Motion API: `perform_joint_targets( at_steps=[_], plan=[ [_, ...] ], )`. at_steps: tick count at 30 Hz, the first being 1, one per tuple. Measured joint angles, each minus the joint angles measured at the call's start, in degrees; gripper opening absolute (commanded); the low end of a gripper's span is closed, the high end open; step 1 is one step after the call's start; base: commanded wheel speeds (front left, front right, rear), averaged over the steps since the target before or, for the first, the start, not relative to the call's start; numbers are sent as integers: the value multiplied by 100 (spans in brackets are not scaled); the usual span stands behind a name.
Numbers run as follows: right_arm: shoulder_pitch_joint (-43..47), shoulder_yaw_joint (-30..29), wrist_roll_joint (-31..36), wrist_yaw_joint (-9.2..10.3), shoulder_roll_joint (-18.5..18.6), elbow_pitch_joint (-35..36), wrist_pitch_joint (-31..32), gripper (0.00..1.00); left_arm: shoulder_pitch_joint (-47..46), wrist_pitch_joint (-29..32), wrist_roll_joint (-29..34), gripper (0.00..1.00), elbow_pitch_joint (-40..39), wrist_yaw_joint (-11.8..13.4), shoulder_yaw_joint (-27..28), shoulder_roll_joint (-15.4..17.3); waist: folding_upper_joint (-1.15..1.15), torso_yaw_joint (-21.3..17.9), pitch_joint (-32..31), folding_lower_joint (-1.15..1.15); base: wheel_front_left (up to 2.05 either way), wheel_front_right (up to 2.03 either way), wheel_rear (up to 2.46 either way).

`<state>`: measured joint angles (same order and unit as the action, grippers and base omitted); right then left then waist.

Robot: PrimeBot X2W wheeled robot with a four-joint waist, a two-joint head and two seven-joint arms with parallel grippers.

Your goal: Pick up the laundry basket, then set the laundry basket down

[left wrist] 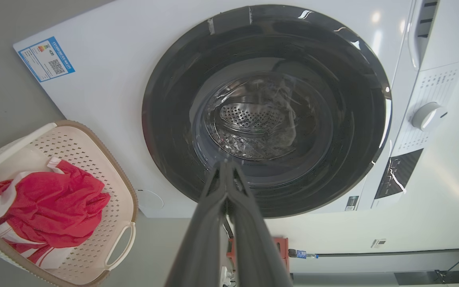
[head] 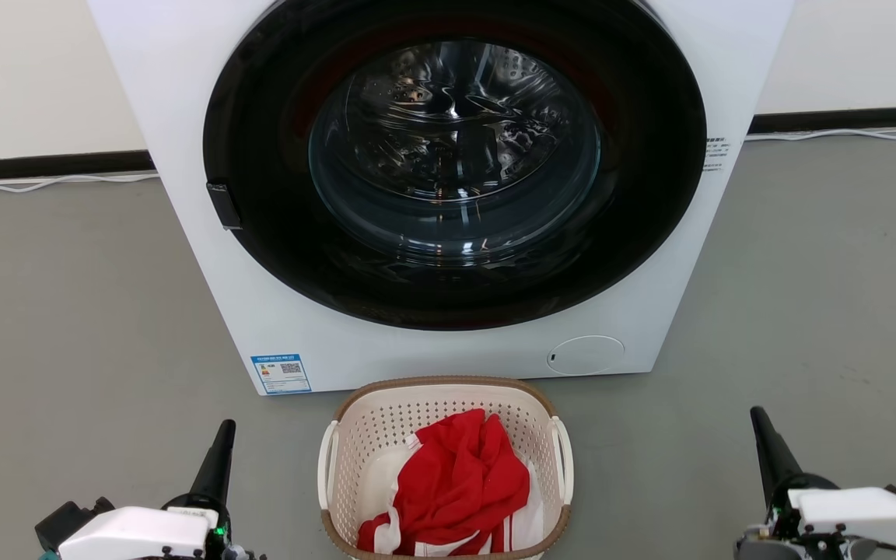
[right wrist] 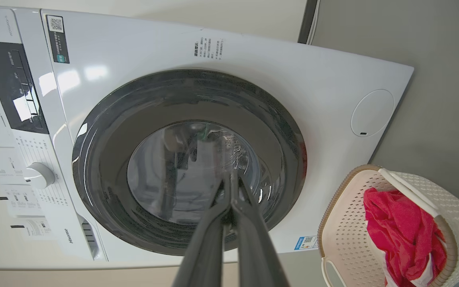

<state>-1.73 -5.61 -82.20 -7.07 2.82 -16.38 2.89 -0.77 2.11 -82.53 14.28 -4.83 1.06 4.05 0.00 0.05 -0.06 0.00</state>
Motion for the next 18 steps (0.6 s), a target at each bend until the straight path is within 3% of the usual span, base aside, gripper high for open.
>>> perform_joint_targets(
  at_steps=[18],
  plan=[
    [-131, -153, -972, 0, 0, 57, 266, 0, -229, 293, -1046, 0, 94, -185, 208, -45, 0, -5, 24, 0, 0, 0, 0]
  ],
)
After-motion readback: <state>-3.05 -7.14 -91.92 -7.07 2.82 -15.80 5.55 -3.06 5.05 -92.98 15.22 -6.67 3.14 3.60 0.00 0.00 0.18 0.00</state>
